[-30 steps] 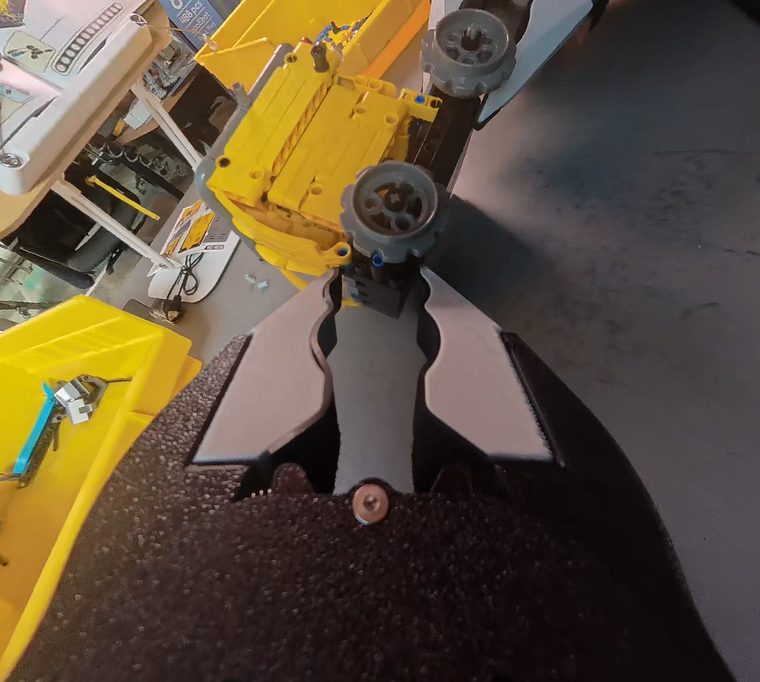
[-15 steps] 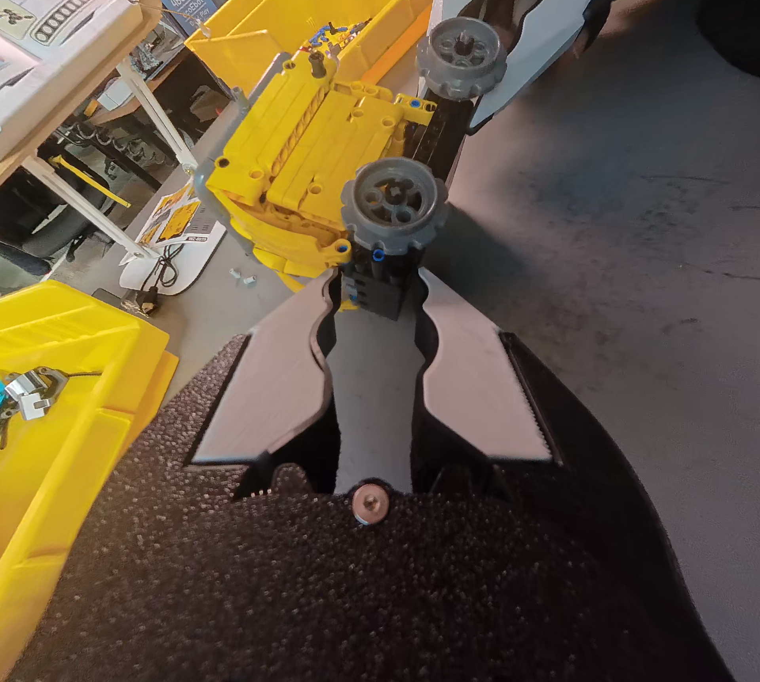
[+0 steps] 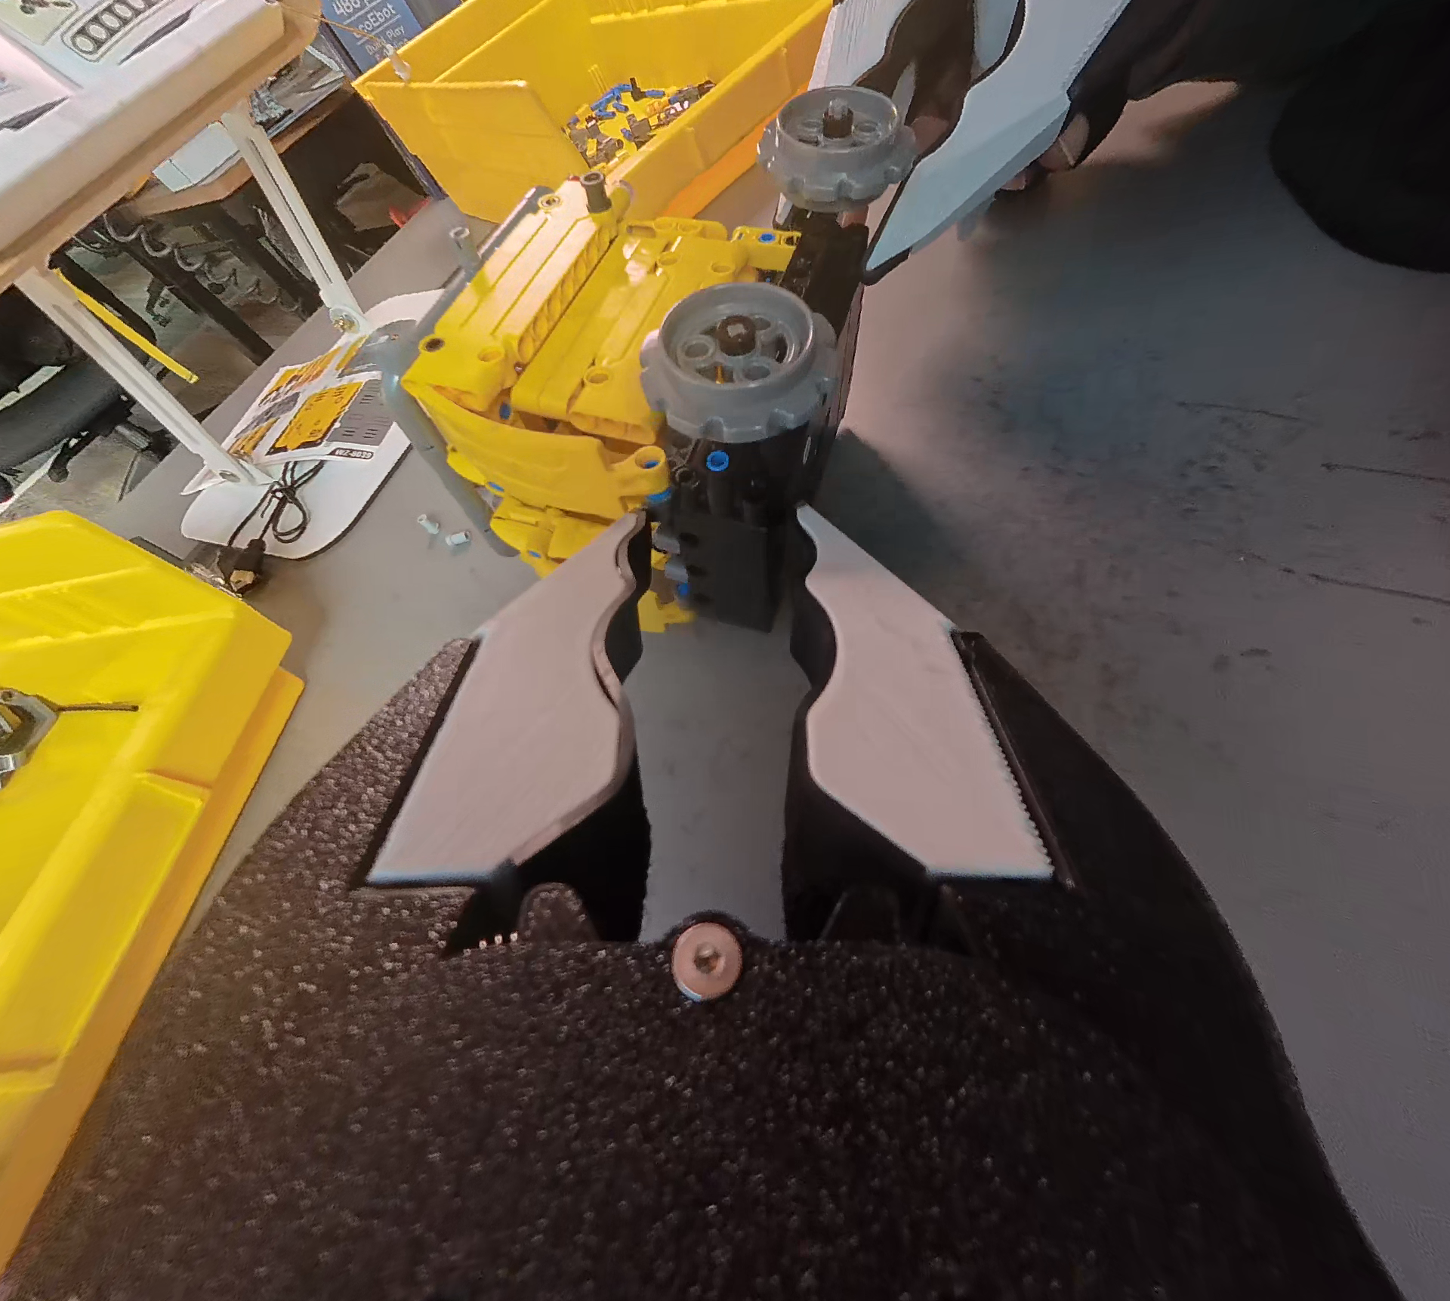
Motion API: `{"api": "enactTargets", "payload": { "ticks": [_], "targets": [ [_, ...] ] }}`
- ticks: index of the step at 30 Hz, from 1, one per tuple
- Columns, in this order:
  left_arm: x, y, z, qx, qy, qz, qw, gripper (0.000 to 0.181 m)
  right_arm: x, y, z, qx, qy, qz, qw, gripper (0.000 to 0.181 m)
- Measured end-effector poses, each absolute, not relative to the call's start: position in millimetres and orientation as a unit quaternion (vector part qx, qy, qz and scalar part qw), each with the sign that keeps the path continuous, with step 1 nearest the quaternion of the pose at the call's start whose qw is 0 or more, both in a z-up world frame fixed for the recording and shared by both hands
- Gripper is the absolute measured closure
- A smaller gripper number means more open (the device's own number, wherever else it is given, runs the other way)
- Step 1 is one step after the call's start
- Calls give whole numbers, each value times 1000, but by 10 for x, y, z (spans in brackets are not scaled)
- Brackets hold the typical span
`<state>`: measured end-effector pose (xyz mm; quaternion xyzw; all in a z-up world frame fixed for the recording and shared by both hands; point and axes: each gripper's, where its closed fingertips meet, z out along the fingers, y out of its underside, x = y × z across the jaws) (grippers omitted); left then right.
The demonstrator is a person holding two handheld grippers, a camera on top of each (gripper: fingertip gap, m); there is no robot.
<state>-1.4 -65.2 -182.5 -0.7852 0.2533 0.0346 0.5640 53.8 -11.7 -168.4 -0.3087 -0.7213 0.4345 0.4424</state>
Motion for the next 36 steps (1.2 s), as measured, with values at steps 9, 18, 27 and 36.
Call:
{"api": "enactTargets", "payload": {
  "ticks": [9, 18, 27, 36],
  "targets": [
    [-24, -652, -1852, -797, 230, -2, 558, 149, 509, -61, -1659, -328, -709, 441, 441, 157],
    [-36, -655, -1841, -803, 213, -18, 556, 150, 486, -29, -1661, -342, -705, 441, 439, 159],
    [-15, -601, -1360, -763, 121, -150, 616, 150, 432, 82, -1506, -416, -634, 527, 383, 164],
    [-70, -549, -1221, -745, 20, -266, 611, 151, 421, 109, -1350, -462, -585, 586, 318, 164]
  ]
}}
